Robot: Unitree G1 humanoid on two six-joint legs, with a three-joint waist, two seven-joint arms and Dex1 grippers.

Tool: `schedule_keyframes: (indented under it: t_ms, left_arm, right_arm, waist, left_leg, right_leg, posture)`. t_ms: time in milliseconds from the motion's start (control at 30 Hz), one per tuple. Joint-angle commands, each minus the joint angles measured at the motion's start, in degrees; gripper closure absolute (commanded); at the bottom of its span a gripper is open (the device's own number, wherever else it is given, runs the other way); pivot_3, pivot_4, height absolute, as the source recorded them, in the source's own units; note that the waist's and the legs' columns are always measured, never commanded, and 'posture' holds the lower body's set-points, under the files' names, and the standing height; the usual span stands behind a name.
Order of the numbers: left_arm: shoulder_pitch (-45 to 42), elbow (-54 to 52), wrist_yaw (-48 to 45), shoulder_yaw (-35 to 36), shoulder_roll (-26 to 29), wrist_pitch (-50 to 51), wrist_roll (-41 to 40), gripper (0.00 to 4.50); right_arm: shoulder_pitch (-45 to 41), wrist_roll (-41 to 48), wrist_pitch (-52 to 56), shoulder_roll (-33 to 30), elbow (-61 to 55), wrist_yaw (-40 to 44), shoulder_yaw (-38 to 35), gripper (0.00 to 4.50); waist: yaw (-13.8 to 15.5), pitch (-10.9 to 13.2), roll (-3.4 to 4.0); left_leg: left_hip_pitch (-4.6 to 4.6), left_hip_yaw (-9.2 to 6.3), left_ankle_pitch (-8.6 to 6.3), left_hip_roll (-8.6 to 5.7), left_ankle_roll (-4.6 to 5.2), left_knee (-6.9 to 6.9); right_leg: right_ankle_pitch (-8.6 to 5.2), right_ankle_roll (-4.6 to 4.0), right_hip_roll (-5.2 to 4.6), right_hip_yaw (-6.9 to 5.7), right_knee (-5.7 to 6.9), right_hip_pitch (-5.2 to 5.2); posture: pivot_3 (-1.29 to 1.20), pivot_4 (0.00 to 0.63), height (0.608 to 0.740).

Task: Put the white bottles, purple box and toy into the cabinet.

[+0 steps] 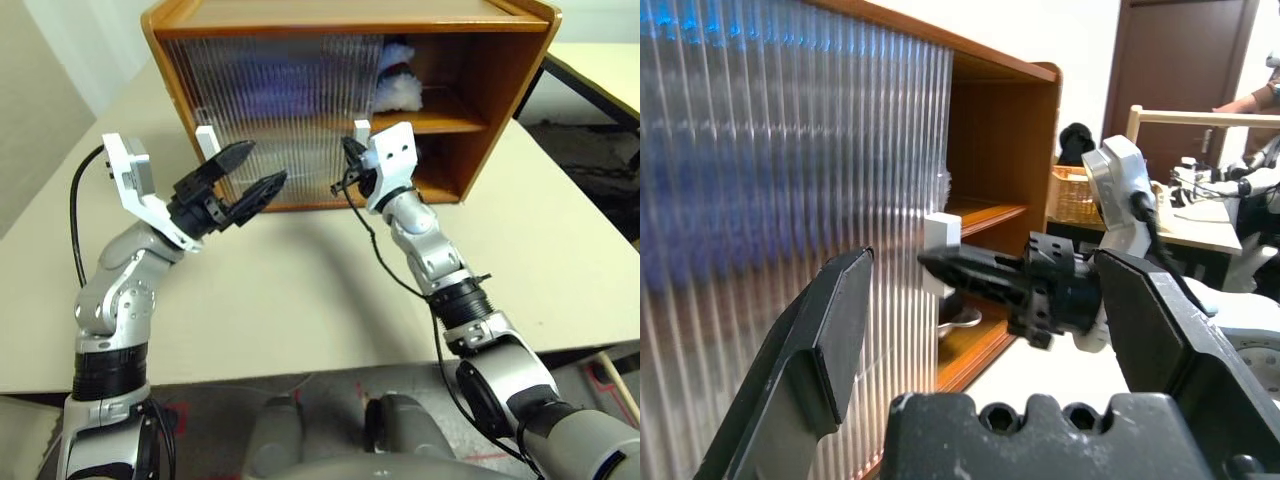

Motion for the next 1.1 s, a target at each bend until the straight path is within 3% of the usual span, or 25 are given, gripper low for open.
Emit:
schedule_keyframes:
  t_ms: [33,467,1100]
  left_arm:
    - [0.5,-1.2,0.3,0.4,0.3,-0.1,0.2,0.0]
    - [-0.8,0.3,-0.4,-0.8,-0.1,-0.1,0.2,0.0]
    - [-2.9,2.6,-1.9,-1.5,-0.7,-0.4,0.7,0.0]
  right_arm:
    - [0.3,-3.2,-0.7,-0.1,0.8,-5.2,-1.3,4.46]
    - [9.2,-8.1,7.8,1.4,-12.5,-17.1,-4.3,4.46]
    - [5.1,-10.4,7.8,-2.6,-4.6,-30.7,-12.1,4.46]
  waist:
    - [0.4,0.0,-0.02]
    - [0.0,-0.1,-0.1]
    - [-1.5,-0.1,-0.11]
  left_leg:
    - [-0.02,0.0,0.02,-0.01,0.04,0.0]
    - [-0.01,0.04,-0.07,-0.02,-0.12,0.02]
    - [0.0,0.06,0.08,-0.05,0.13,0.03]
  right_leg:
    - [0.0,0.0,-0.01,0.0,-0.01,0.0]
    - [0.0,-0.01,-0.07,0.02,0.06,-0.03]
    - [0.0,0.0,-0.07,0.08,0.08,-0.03]
  posture:
    - [0.15,0.0,0.74]
    - [0.1,0.0,0.74]
    - [0.08,0.0,0.74]
